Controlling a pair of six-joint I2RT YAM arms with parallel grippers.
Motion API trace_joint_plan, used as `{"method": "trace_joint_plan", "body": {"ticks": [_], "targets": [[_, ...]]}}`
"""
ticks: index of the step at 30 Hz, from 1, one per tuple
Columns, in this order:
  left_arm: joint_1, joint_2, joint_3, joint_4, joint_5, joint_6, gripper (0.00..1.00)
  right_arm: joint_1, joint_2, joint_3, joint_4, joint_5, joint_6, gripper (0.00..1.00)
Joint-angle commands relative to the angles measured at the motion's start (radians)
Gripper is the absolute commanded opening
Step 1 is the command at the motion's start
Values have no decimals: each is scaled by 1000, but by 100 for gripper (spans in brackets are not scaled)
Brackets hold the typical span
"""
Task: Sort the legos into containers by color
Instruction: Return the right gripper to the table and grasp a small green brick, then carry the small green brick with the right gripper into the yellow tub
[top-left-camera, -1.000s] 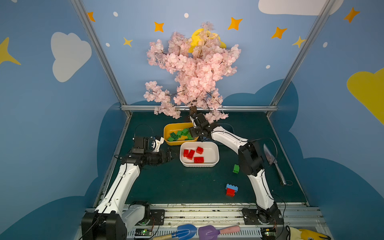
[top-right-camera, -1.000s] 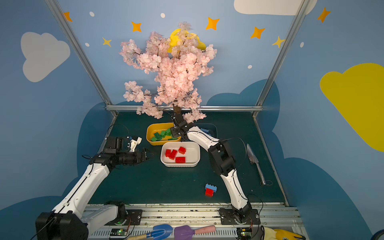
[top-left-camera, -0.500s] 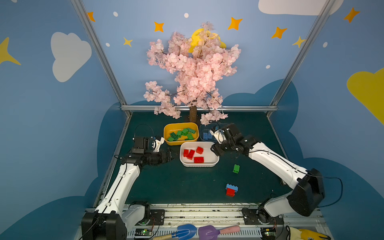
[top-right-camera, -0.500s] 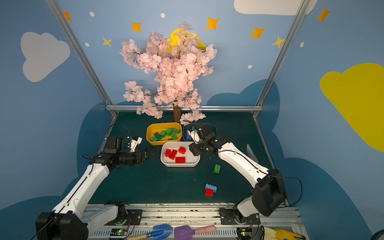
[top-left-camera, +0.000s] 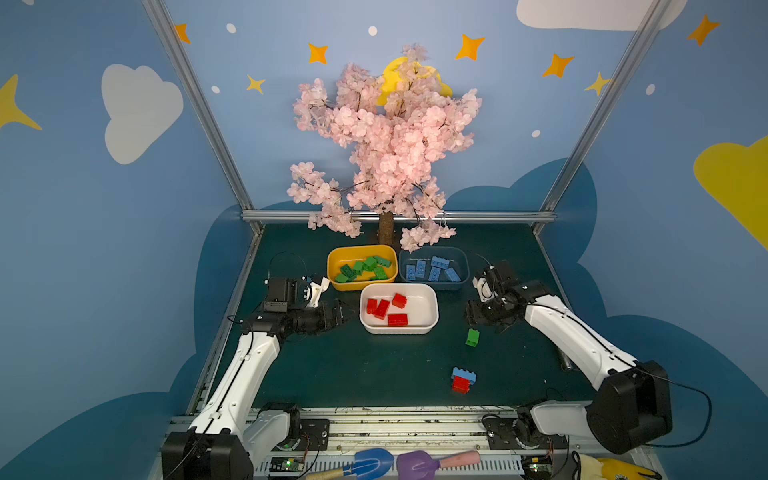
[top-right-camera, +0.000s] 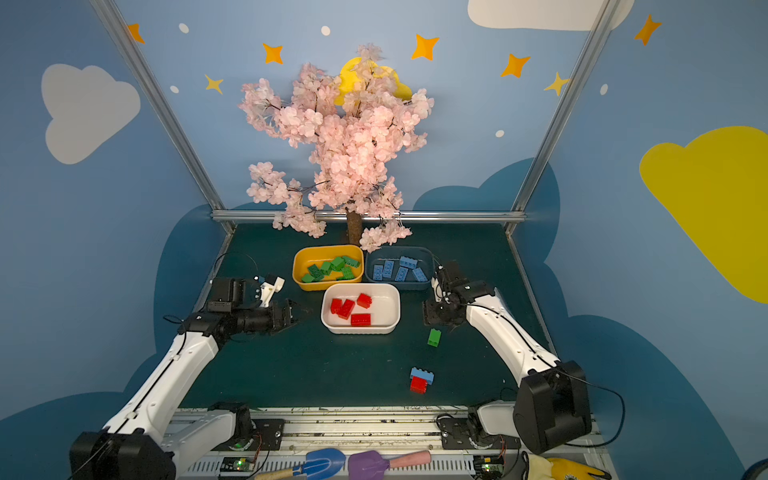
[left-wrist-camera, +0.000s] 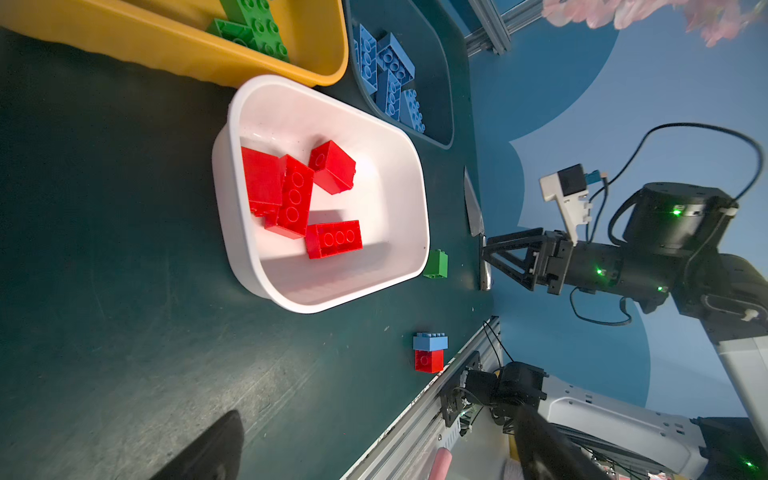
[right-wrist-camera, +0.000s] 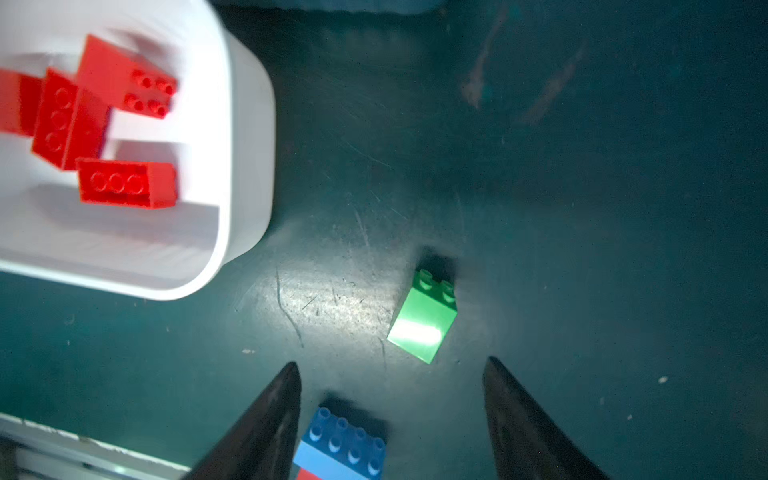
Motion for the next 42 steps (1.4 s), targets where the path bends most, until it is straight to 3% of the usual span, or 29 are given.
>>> {"method": "trace_joint_plan", "body": {"ticks": [1,12,18,23,25,28,33,35,42], "targets": [[2,-1,-2,-2,20,15,99,-3,36,-59,-2,31,257,69],[2,18,-11,24,25,5,100,10,168,-116,140,27,300,61],[2,16,-16,27,25,4,99,32,239,-94,132,82,300,47],[1,12,-26,25,23,9,99,57,229,-54,86,132,270,25],[3,11,-28,23,22,9,100,80,206,-8,60,138,237,19],[2,10,-24,19,19,11,100,140,188,94,38,120,182,18],[3,11,-5,2,1,15,100,241,220,263,130,-46,136,17],[4,7,6,-13,-8,18,100,275,263,336,186,-109,120,17],[5,-16,28,-66,-35,43,99,336,514,639,223,-164,-4,17]]}}
